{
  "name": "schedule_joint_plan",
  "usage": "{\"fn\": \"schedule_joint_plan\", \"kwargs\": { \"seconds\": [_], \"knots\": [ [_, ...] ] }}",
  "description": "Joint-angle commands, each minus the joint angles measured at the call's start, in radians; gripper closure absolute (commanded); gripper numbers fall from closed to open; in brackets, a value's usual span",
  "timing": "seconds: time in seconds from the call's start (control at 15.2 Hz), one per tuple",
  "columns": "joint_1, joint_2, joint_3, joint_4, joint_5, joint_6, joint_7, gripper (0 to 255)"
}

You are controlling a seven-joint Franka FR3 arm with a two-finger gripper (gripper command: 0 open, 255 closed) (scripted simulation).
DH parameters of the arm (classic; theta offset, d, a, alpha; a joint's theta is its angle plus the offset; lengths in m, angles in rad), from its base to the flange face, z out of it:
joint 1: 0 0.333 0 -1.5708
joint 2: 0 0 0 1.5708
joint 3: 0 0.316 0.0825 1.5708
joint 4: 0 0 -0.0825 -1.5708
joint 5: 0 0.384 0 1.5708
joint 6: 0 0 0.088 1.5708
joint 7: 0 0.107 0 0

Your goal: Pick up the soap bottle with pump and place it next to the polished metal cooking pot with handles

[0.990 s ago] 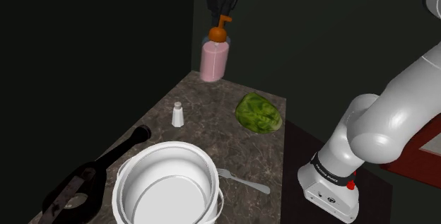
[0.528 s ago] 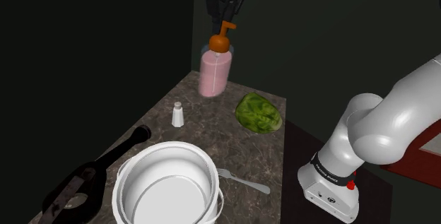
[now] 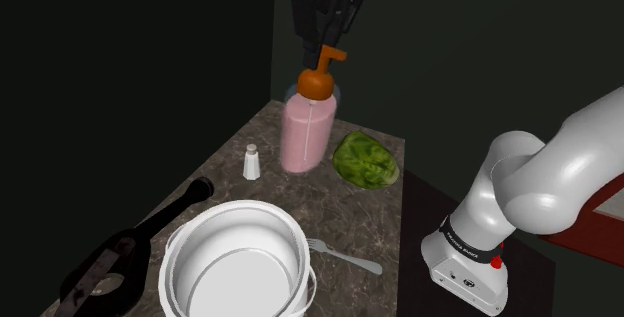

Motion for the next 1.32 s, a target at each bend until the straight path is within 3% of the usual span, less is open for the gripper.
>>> {"fn": "schedule_joint_plan", "kwargs": {
  "seconds": [0.0, 0.73, 1.25],
  "knots": [
    [0.014, -0.005, 0.031, 0.000, 0.010, -0.003, 0.045, 255],
    [0.084, 0.034, 0.240, 0.093, 0.044, -0.036, 0.329, 255],
    [0.121, 0.179, 0.446, 0.253, -0.014, -0.061, 0.583, 255]
  ]
}}
